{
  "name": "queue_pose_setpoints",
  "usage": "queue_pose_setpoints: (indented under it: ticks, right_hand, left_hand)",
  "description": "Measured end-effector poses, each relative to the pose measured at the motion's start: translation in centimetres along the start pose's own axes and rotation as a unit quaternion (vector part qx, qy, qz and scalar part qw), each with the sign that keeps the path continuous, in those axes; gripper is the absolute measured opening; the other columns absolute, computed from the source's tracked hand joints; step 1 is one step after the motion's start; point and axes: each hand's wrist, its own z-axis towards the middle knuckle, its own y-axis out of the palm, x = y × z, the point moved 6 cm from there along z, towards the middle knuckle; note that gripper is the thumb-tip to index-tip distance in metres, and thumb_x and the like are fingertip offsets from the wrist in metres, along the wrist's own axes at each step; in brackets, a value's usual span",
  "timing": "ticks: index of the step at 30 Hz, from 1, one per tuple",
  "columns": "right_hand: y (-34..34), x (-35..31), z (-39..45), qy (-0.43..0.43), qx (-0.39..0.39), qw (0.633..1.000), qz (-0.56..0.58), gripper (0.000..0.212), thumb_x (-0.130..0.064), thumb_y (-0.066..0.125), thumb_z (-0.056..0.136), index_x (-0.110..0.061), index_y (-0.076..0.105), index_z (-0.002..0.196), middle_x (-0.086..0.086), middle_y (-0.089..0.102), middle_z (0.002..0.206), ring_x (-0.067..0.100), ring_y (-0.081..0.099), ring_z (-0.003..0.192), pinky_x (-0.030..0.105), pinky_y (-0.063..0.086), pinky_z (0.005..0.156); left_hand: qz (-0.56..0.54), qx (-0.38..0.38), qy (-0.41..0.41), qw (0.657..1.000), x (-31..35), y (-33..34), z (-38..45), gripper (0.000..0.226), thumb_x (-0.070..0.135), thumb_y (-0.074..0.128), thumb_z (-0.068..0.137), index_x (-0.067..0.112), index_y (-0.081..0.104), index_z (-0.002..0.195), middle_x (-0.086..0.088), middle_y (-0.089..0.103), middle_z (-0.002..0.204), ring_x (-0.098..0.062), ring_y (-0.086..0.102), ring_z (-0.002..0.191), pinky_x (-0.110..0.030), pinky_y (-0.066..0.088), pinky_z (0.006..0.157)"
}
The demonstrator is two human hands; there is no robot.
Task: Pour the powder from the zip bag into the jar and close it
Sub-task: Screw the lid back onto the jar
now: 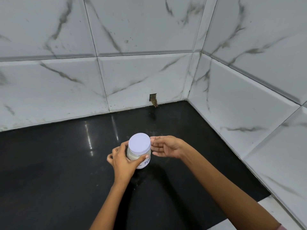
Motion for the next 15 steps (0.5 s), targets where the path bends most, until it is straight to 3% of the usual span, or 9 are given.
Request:
queue_pose_setpoints:
  ticks: [5, 8, 9, 11, 13, 15]
  right_hand:
    - [0.4, -0.8, -0.2, -0.037, 0.053, 0.987, -0.151, 0.012, -0.02, 0.059, 0.094, -0.012, 0.063, 0.103, 0.006, 0.068, 0.094, 0.02, 0.068, 0.086, 0.032, 0.058, 0.059]
    - [1.6, -1.3, -0.2, -0.104, 0.081, 0.954, -0.27, 0.034, -0.03, 0.067, 0.088, -0.012, 0.058, 0.116, 0.008, 0.066, 0.109, 0.017, 0.066, 0.09, 0.024, 0.057, 0.056]
    - [2.1, -1.5, -0.2, -0.135, 0.092, 0.928, -0.336, 0.041, -0.031, 0.07, 0.085, -0.013, 0.056, 0.12, 0.008, 0.064, 0.113, 0.018, 0.065, 0.094, 0.025, 0.056, 0.06]
    - [3.1, -1.9, 0.0, -0.189, 0.106, 0.843, -0.492, 0.058, -0.035, 0.073, 0.081, -0.015, 0.051, 0.13, 0.006, 0.059, 0.126, 0.022, 0.059, 0.111, 0.035, 0.055, 0.082]
    - [4.3, -1.9, 0.1, -0.215, 0.1, 0.776, -0.584, 0.073, -0.038, 0.073, 0.079, -0.016, 0.042, 0.141, 0.006, 0.045, 0.145, 0.024, 0.045, 0.13, 0.041, 0.042, 0.104]
    - [5.5, -1.9, 0.2, -0.231, 0.079, 0.734, -0.634, 0.077, -0.039, 0.073, 0.078, -0.017, 0.039, 0.144, 0.003, 0.032, 0.154, 0.024, 0.036, 0.137, 0.038, 0.035, 0.108]
  left_hand:
    - [0.003, -0.008, -0.006, 1.0, 0.1, 0.0, 0.0, 0.076, 0.067, 0.071, 0.04, 0.036, 0.056, 0.107, 0.029, 0.041, 0.092, 0.003, 0.025, 0.098, -0.033, 0.022, 0.092]
    - [0.0, -0.011, -0.028, 1.0, -0.2, 0.1, 0.0, 0.076, 0.067, 0.074, 0.039, 0.04, 0.054, 0.107, 0.027, 0.04, 0.093, 0.002, 0.021, 0.094, -0.038, 0.031, 0.096]
    - [-0.003, -0.014, -0.038, 0.999, -0.4, 0.2, 0.0, 0.076, 0.068, 0.074, 0.039, 0.042, 0.053, 0.107, 0.026, 0.04, 0.093, 0.001, 0.021, 0.093, -0.039, 0.033, 0.097]
    - [-0.013, -0.023, -0.058, 0.998, -0.9, 0.4, -0.1, 0.075, 0.067, 0.076, 0.038, 0.043, 0.053, 0.105, 0.026, 0.041, 0.095, 0.0, 0.021, 0.095, -0.04, 0.036, 0.098]
    - [-0.025, -0.041, -0.079, 0.996, -1.2, 0.6, -0.1, 0.073, 0.064, 0.076, 0.037, 0.046, 0.051, 0.104, 0.026, 0.041, 0.097, -0.002, 0.022, 0.097, -0.039, 0.039, 0.097]
    - [-0.035, -0.056, -0.093, 0.993, -1.3, 0.8, -0.1, 0.071, 0.056, 0.077, 0.039, 0.049, 0.048, 0.103, 0.023, 0.043, 0.099, -0.007, 0.024, 0.101, -0.038, 0.041, 0.095]
